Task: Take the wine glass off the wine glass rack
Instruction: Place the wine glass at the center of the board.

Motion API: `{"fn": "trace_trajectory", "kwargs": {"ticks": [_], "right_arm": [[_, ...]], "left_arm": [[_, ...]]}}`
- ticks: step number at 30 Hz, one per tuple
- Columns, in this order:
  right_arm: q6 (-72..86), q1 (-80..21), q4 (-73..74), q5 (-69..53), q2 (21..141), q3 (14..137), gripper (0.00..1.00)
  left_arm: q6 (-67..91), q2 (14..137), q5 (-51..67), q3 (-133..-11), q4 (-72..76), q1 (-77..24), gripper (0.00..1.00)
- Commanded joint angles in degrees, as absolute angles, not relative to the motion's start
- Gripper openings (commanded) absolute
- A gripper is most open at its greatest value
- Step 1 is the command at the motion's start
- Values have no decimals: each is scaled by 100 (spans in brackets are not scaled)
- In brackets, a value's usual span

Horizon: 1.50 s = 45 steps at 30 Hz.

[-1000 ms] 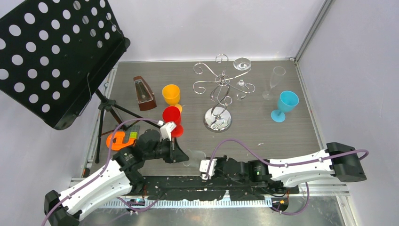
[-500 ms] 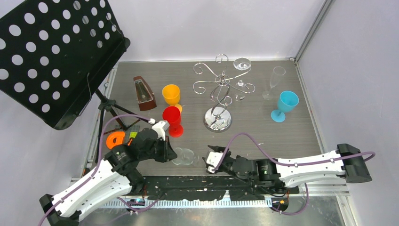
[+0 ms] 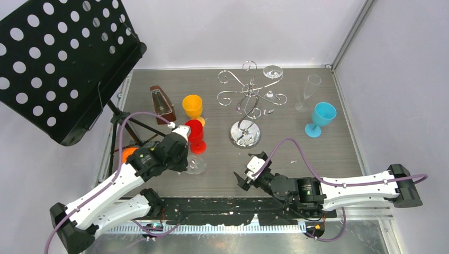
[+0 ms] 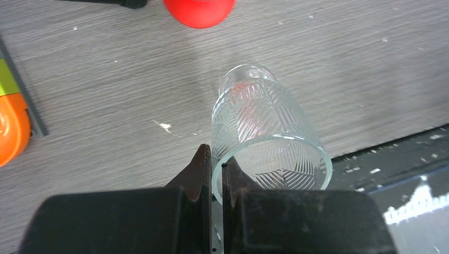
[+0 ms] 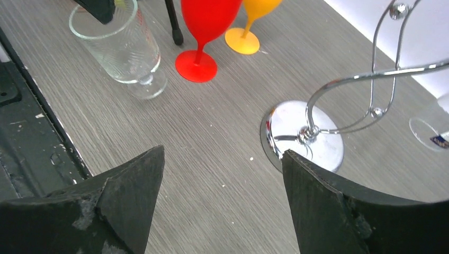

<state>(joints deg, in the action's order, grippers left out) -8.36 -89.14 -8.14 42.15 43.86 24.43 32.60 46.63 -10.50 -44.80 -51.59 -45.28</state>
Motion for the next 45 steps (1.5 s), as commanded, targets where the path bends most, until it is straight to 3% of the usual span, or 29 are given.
{"fn": "trace_trajectory", "kwargs": {"ticks": [1, 12, 20, 25, 40, 45], "right_arm": [[56, -8864, -231, 4665, 4361, 2792, 88], [1223, -8083, 692, 4065, 4569, 3085, 93], [1761, -7369, 1342, 3570, 4451, 3413, 94], [1934, -7263, 2071, 3856, 4341, 4027, 95], [1797, -6850, 4104, 5009, 4207, 6392, 97], [1396, -6021, 4096, 4663, 4528, 7164, 96]], "left_arm": [[2881, 4970, -1353, -4801, -5042, -4235, 0], [2392, 5735, -1097, -4982, -5212, -3676, 0], [2338, 6135, -1099, -5094, -5308, -3605, 25], [2373, 6168, -1100, -5156, -5335, -3604, 46], [2362, 5067, -1672, -5625, -5864, -3608, 66], [2240, 4686, -1343, -5795, -5792, -3604, 68]]}}
